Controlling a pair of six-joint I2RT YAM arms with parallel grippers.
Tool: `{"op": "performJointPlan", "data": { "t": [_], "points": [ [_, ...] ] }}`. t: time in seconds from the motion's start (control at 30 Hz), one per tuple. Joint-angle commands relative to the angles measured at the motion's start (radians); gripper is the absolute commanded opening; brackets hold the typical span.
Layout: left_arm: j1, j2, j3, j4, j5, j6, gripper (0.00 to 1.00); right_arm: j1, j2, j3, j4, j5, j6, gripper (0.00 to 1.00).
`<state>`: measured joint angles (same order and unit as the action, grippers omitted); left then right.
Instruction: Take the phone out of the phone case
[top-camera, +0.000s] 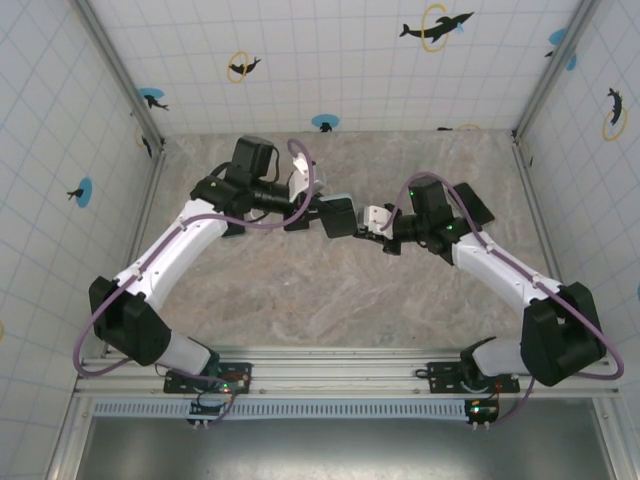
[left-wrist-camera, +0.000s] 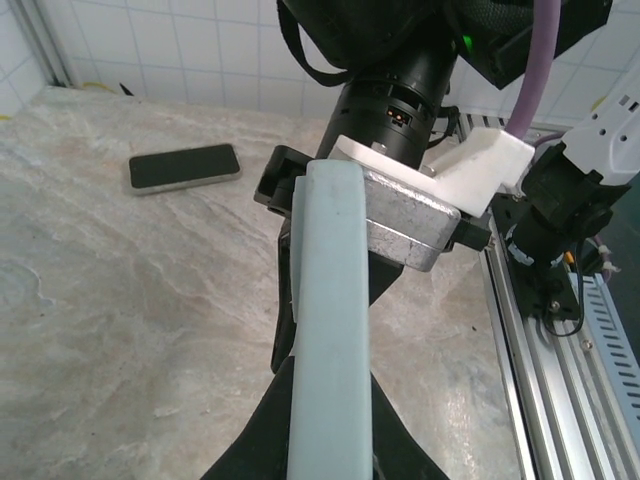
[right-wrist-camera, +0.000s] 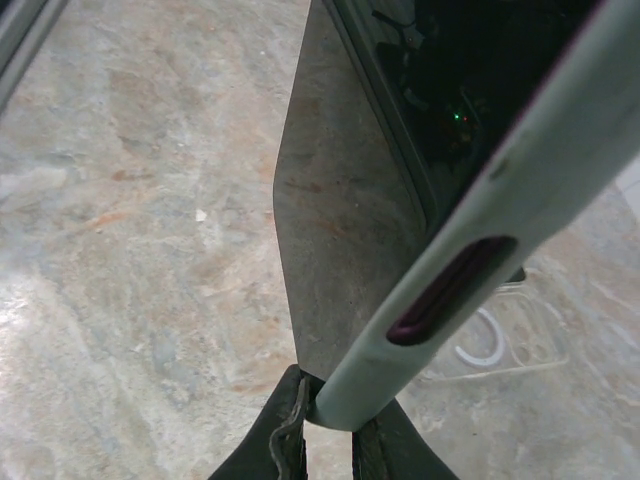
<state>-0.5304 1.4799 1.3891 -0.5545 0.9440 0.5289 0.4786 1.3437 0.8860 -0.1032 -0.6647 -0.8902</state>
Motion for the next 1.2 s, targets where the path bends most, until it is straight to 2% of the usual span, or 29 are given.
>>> {"op": "performJointPlan", "data": {
  "t": [0.0, 0.17, 0.27, 0.4, 0.47, 0.63, 0.73, 0.9, 1.03, 1.17],
  "points": [
    [-0.082, 0.028, -0.019, -0.162, 0.250, -0.121, 0.00, 0.006, -0.058, 0.015, 0.436, 0.115, -0.012, 0.02],
    [-0.082, 0.030, -0.017, -0.159, 0.256, -0.129, 0.00, 0.006, -0.080, -0.015, 0.506, 0.149, -0.008, 0.02],
    [-0.082, 0.027, -0.017, -0.152, 0.246, -0.130, 0.00, -0.015, -0.087, -0.030, 0.583, 0.085, 0.119, 0.02],
    [-0.082, 0.019, -0.014, -0.120, 0.201, -0.136, 0.00, -0.021, -0.092, -0.030, 0.579, 0.032, 0.190, 0.02],
    [-0.073, 0.002, -0.026, -0.063, 0.162, -0.168, 0.00, -0.031, -0.100, -0.038, 0.559, 0.022, 0.202, 0.02],
    [-0.043, -0.058, -0.111, 0.197, 0.114, -0.371, 0.00, -0.072, -0.144, -0.093, 0.527, 0.045, 0.294, 0.08],
    [-0.015, -0.090, -0.171, 0.378, 0.034, -0.564, 0.00, -0.118, -0.164, -0.116, 0.513, 0.041, 0.498, 0.17],
    [0.003, -0.109, -0.249, 0.646, -0.035, -0.902, 0.00, -0.165, -0.207, -0.240, 0.687, 0.042, 0.972, 0.30],
    [0.004, -0.092, -0.271, 0.778, -0.080, -1.145, 0.00, -0.165, -0.229, -0.355, 0.895, 0.077, 1.337, 0.35],
    [0.006, -0.083, -0.301, 0.914, -0.106, -1.344, 0.00, -0.160, -0.241, -0.417, 0.984, 0.105, 1.554, 0.37]
  ]
}}
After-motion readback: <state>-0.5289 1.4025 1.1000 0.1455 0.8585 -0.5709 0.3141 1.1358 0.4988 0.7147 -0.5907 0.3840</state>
